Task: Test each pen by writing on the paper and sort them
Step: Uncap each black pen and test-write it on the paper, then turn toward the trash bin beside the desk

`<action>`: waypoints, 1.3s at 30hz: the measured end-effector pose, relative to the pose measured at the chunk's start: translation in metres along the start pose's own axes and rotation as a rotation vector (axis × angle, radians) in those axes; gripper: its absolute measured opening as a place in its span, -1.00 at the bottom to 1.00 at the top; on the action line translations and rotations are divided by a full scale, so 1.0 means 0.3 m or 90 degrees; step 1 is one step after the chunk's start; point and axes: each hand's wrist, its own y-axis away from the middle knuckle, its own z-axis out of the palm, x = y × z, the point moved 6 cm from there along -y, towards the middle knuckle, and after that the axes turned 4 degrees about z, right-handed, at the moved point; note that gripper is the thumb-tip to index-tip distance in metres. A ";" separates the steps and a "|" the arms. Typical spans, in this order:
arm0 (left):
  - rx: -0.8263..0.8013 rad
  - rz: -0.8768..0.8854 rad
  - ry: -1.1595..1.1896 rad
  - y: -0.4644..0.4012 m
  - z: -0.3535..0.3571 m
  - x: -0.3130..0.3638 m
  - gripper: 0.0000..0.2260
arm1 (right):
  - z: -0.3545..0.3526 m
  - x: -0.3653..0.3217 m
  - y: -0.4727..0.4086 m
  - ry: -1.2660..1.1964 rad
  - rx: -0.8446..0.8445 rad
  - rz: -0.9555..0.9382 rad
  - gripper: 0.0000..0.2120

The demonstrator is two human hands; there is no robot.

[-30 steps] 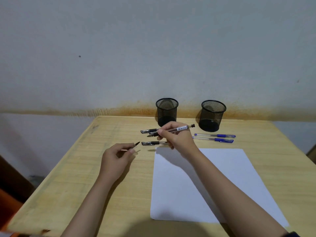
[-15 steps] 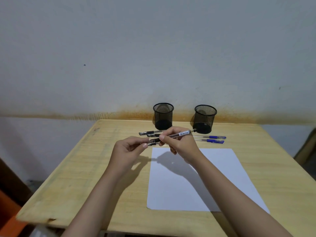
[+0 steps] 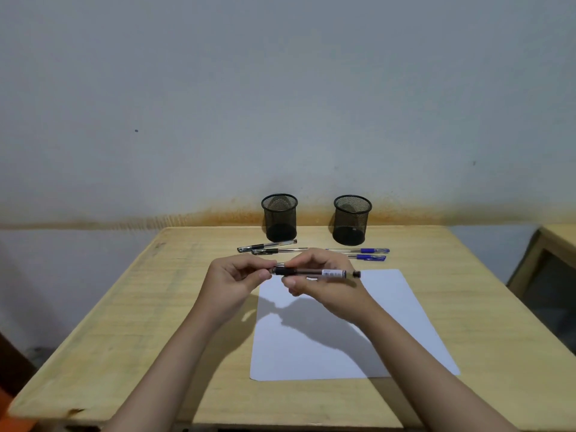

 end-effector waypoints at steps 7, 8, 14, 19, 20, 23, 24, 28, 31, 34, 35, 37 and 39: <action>-0.101 0.000 -0.013 -0.034 0.093 0.016 -0.76 | -0.140 0.007 0.068 -0.050 -0.118 0.184 -0.80; -0.111 0.001 -0.021 -0.034 0.120 0.016 -0.75 | -0.162 0.004 0.080 0.007 -0.085 0.182 -0.86; -0.170 -0.004 -0.048 -0.019 0.348 0.024 -0.74 | -0.331 -0.023 0.202 0.253 0.099 0.214 -0.92; -0.259 0.025 -0.135 0.029 0.655 0.018 -0.70 | -0.583 -0.051 0.457 0.418 0.289 0.251 -0.97; -0.292 0.035 -0.147 0.049 0.732 0.025 -0.69 | -0.641 -0.057 0.521 0.443 0.330 0.265 -0.97; -0.411 0.078 -0.182 0.115 0.969 0.039 -0.65 | -0.801 -0.080 0.721 0.488 0.444 0.308 -0.96; -0.451 0.099 -0.199 0.136 1.044 0.043 -0.62 | -0.847 -0.088 0.785 0.498 0.479 0.321 -0.95; -0.573 0.192 -0.323 0.196 1.283 0.045 -0.50 | -0.994 -0.076 1.034 0.541 0.589 0.408 -0.93; -0.610 0.229 -0.392 0.230 1.368 0.018 -0.49 | -1.049 -0.033 1.205 0.565 0.644 0.478 -0.90; -0.610 0.236 -0.425 0.253 1.376 -0.020 -0.48 | -1.058 0.017 1.344 0.576 0.687 0.545 -0.88; -0.604 0.235 -0.422 0.254 1.374 -0.025 -0.49 | -1.057 0.030 1.385 0.575 0.705 0.569 -0.88; -0.599 0.238 -0.420 0.254 1.373 -0.024 -0.49 | -1.056 0.050 1.452 0.586 0.740 0.604 -0.82; -0.597 0.242 -0.421 0.254 1.374 -0.018 -0.50 | -1.054 0.062 1.489 0.589 0.754 0.616 -0.75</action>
